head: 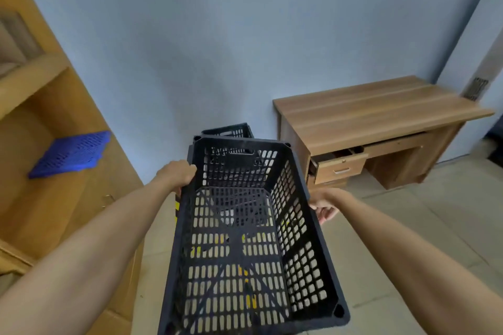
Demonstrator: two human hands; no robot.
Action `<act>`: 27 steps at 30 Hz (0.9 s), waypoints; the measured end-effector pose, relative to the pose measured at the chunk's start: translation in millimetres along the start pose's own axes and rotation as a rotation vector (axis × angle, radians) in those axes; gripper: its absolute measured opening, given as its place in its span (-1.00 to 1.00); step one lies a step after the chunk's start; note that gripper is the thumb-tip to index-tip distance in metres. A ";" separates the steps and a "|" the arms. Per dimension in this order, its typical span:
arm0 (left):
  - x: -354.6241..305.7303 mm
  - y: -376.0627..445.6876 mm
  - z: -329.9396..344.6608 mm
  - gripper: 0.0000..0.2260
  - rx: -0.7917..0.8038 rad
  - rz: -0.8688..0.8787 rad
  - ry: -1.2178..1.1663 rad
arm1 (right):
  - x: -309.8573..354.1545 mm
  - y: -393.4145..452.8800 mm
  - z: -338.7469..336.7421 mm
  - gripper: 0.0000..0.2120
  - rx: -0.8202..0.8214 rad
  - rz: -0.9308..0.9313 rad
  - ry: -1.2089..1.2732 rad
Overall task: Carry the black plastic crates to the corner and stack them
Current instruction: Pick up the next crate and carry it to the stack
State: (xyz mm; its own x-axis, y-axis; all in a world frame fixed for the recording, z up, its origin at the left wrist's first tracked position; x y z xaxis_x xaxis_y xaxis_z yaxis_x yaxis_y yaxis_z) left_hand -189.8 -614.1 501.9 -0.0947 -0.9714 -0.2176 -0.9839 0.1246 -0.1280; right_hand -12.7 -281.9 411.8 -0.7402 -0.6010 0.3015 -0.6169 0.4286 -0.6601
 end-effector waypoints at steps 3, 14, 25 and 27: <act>-14.5 26.1 -13.3 -0.64 -0.031 -0.074 -0.022 | 25.0 30.7 -34.8 -0.58 -0.015 -0.042 -0.023; -24.7 117.3 -28.7 -0.70 -0.126 -0.089 -0.041 | 108.8 122.0 -106.4 -0.80 -0.139 -0.189 -0.052; -18.1 300.9 -48.1 -0.77 -0.121 -0.012 -0.056 | 229.4 222.6 -156.2 -0.61 -0.124 -0.139 -0.097; -15.6 337.1 -48.3 -0.75 -0.103 0.008 -0.039 | 250.4 243.5 -167.1 -0.61 -0.146 -0.107 -0.116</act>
State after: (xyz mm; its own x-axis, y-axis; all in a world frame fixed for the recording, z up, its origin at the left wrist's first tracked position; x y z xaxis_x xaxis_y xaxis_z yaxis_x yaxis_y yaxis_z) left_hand -527.3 -566.8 508.9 -0.0990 -0.9615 -0.2564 -0.9936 0.1094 -0.0266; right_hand -393.0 -215.3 441.5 -0.6382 -0.7181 0.2777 -0.7285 0.4466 -0.5194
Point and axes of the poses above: each hand's wrist, its own y-axis towards the middle knuckle, its own z-axis out of the palm, x = y × z, the point moved 5 cm from there along y, towards the middle knuckle, and after that the axes turned 9 degrees about -x, right-handed, at the moved point
